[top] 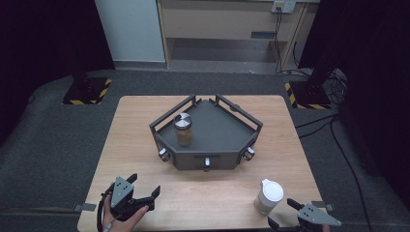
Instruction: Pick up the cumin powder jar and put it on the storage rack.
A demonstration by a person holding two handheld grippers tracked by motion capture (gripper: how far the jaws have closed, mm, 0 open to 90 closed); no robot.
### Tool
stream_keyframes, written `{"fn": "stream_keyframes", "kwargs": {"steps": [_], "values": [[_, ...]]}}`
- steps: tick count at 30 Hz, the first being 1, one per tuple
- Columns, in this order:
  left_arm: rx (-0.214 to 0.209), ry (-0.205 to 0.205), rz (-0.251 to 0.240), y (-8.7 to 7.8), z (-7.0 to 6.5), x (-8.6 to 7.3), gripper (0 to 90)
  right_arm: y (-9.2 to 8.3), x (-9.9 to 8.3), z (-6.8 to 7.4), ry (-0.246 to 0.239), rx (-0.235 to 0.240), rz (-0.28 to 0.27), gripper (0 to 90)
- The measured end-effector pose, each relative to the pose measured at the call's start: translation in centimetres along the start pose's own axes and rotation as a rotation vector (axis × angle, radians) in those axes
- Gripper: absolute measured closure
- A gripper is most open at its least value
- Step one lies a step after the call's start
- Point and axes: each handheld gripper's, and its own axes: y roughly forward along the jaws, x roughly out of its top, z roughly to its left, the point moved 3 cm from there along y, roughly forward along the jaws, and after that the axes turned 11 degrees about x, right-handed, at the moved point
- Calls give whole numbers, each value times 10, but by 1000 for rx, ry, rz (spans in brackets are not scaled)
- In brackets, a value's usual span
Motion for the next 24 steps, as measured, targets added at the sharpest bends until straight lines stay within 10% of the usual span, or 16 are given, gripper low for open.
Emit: {"fn": "stream_keyframes", "kwargs": {"steps": [24], "values": [[40, 10, -45, -9, -4, -28, 68, 2, 0, 1, -7, -5, 10, 22]]}}
